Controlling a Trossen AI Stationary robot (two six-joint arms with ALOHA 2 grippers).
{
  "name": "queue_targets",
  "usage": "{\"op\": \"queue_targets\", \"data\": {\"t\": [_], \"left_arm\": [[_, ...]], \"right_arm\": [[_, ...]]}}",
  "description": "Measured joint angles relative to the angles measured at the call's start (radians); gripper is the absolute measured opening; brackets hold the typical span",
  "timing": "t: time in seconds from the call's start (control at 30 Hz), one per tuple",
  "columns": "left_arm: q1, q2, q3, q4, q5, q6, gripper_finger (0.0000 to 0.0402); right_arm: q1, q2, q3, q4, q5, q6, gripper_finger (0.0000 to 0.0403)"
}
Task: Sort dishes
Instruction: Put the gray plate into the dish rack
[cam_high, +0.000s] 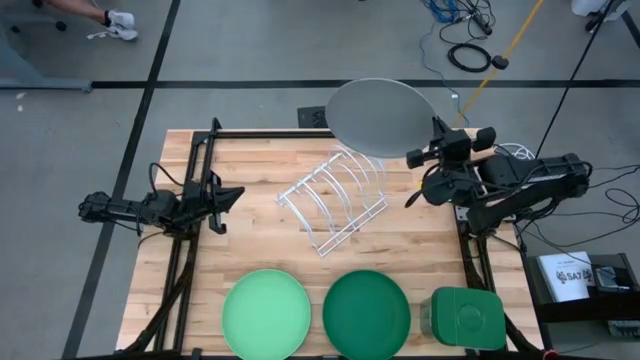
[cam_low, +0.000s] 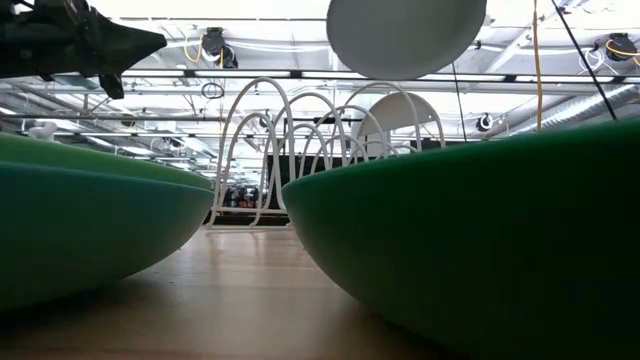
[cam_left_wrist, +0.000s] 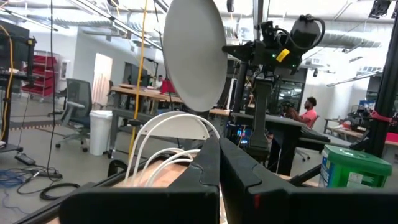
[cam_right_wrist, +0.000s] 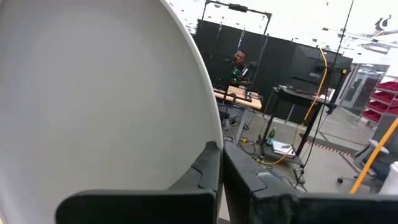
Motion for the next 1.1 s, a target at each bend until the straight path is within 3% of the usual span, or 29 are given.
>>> {"op": "queue_targets", "data": {"t": [0.73, 1.1], "left_arm": [[0.0, 0.0, 0.0, 0.002, 0.0, -0.001, 0.0], [0.0, 0.0, 0.0, 0.05, 0.054, -0.001, 0.0]], "right_arm": [[-0.018, 0.106, 0.0, 0.021, 0.002, 0.011, 0.0], [-0.018, 0.149, 0.0, 0.029, -0.031, 0.016, 0.0]]}}
